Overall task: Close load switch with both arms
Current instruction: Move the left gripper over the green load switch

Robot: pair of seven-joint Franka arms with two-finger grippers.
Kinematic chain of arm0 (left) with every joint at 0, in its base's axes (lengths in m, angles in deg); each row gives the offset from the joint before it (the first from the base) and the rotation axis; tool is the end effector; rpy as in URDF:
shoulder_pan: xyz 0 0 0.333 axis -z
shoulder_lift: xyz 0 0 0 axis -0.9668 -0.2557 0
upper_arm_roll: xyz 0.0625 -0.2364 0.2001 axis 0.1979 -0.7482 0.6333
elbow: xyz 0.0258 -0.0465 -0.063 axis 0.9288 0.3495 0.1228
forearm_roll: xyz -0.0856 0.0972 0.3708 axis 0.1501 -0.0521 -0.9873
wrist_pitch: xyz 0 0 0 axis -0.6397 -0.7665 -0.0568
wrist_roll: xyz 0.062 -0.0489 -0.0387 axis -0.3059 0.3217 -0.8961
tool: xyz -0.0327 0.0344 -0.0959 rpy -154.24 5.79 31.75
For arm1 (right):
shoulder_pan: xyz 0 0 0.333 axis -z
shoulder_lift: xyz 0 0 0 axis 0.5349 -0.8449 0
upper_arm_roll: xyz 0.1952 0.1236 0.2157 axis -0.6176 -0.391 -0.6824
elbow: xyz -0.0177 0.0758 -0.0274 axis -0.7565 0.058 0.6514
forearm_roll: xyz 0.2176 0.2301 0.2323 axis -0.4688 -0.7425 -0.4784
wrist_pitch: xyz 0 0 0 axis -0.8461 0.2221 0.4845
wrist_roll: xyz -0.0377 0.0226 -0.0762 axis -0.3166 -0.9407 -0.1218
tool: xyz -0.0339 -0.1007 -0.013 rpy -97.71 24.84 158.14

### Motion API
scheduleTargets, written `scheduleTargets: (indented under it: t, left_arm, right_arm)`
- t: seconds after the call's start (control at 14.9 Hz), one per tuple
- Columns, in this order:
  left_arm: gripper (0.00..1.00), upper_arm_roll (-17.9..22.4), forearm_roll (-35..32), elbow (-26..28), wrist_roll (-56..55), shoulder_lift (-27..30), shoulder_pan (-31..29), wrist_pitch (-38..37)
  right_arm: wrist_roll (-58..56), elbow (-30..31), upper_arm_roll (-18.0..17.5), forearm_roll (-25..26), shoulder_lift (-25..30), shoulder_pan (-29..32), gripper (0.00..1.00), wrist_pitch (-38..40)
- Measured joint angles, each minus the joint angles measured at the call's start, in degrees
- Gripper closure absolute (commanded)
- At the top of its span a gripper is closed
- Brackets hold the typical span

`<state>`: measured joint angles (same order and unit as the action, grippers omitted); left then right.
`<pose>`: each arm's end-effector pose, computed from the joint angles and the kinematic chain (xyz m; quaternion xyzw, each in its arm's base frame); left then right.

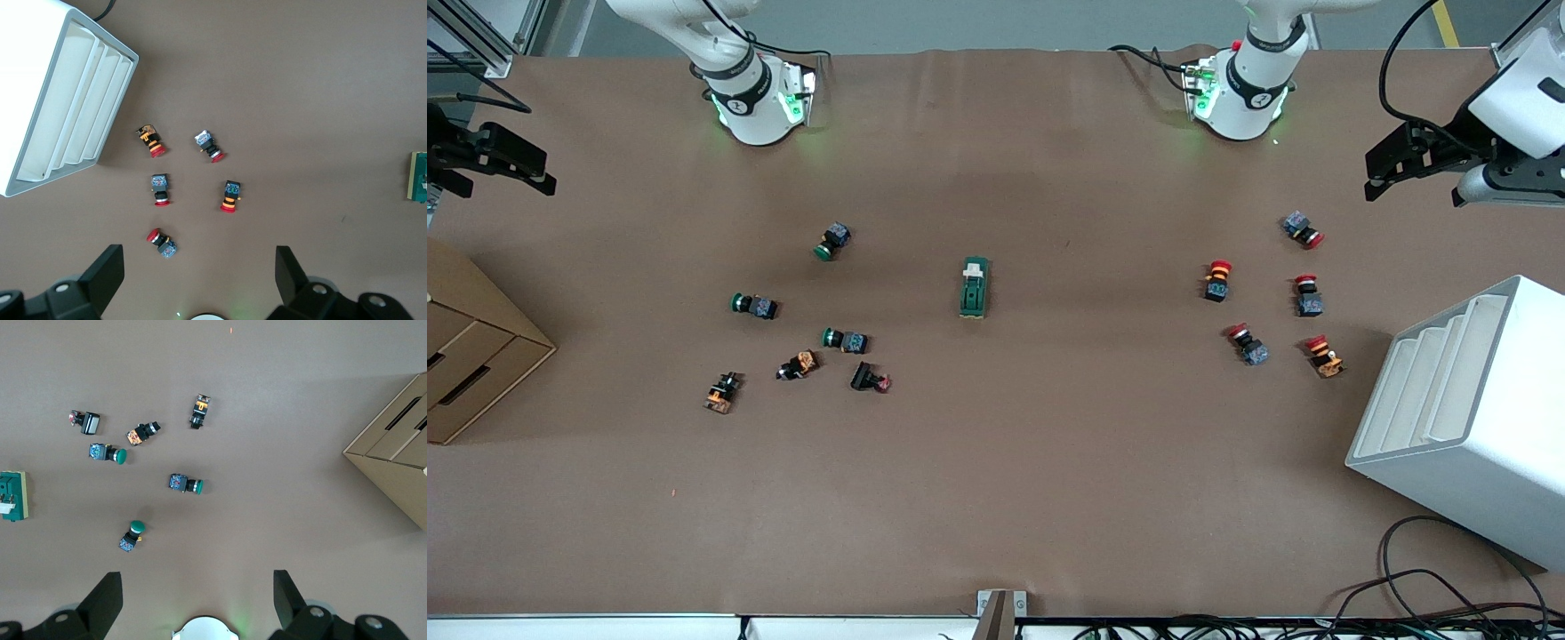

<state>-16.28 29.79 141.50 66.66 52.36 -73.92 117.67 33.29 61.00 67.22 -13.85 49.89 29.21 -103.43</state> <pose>0.5266 -0.0795 0.6674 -0.9988 0.0486 0.0062 0.0013 0.5162 -0.0120 0.6670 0.9991 0.0114 -0.0419 0.0016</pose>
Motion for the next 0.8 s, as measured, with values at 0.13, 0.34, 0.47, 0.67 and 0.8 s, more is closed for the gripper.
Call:
scheduleTargets:
  t: [0.13,0.34,0.47,0.67,0.8]
  left_arm:
    - [0.00,0.00,0.00,0.09,0.00,-0.03,0.00,0.02]
    - [0.00,-0.01,0.00,0.06,0.00,-0.11,0.10,0.24]
    - [0.00,-0.43,0.00,-0.38,0.00,-1.01,0.41,0.60]
    - [0.00,-4.34,0.00,-0.65,-2.29,-3.43,2.34,1.65]
    - [0.00,-7.87,0.00,-0.57,-9.76,-5.39,5.42,2.65]
  right_arm:
    - [0.00,0.01,0.06,0.00,0.00,0.00,0.00,0.37]
    - [0.00,0.02,0.26,0.00,0.00,0.01,0.00,0.45]
    - [0.00,0.03,0.26,0.00,0.00,0.00,0.00,0.46]
    - [0.00,0.02,0.22,0.00,0.00,-0.01,0.00,0.44]
    - [0.00,0.00,0.16,0.00,0.04,-0.04,0.00,0.38]
